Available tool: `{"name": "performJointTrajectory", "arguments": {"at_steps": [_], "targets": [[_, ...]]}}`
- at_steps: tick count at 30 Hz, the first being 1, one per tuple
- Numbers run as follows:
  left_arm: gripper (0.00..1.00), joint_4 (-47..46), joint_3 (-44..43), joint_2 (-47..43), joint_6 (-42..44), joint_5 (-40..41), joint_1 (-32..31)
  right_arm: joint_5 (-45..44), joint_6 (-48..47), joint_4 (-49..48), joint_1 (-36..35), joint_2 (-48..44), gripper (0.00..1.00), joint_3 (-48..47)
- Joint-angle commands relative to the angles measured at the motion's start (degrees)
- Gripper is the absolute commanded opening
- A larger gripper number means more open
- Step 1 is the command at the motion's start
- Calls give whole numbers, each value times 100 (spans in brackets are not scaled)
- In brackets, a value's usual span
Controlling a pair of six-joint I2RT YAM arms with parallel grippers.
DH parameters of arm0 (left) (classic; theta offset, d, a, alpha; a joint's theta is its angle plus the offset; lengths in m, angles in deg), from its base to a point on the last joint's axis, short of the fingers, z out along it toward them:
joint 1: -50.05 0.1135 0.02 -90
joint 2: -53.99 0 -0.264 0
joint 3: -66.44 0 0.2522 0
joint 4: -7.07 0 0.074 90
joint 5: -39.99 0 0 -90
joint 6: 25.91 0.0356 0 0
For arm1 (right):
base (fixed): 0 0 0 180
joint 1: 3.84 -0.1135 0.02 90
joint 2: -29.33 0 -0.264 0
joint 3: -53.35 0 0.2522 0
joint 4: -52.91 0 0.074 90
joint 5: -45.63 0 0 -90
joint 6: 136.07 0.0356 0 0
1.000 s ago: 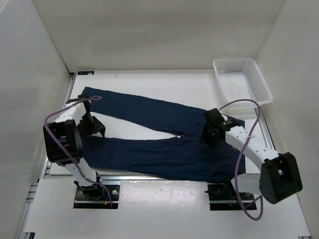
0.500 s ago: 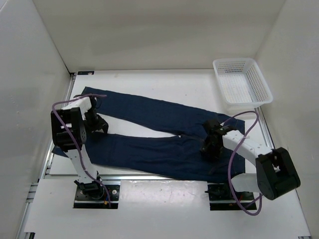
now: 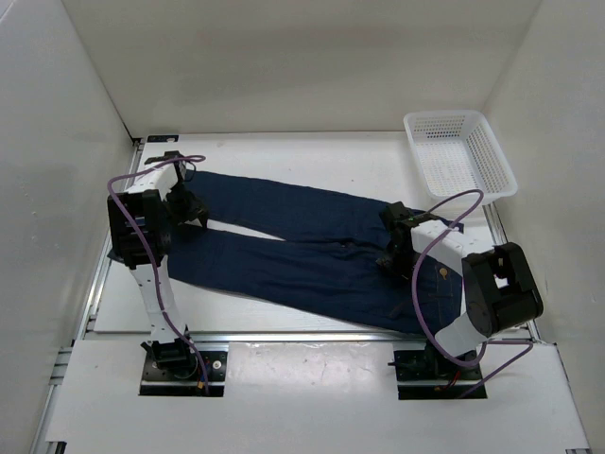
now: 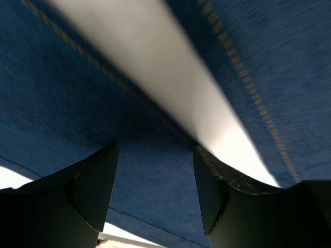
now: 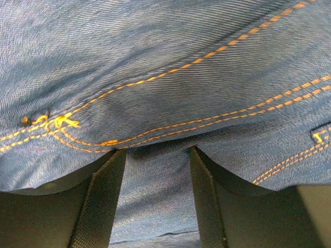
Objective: Fold and stack the trousers
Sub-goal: Flatten the trousers out
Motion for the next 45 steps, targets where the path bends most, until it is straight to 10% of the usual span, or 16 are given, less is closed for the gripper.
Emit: {"name": "performJointTrajectory", "arguments": {"at_steps": [1, 14, 21, 32, 45], "targets": [[71, -28, -449, -12, 91, 95, -31, -393, 80, -121, 349, 140, 57, -115], [77, 244, -582, -467, 144, 59, -31, -446, -482, -95, 1211, 931, 56, -1151], [70, -1, 813, -1733, -409, 429, 1267, -393, -746, 73, 1149, -533, 81, -1064], [49, -370, 1633, -1594, -638, 272, 2860, 248, -1264, 538, 1149, -1793, 81, -695], [42, -617, 1870, -1382, -419, 526, 2922, 301, -1203, 1040, 1149, -2769, 80, -642]]}}
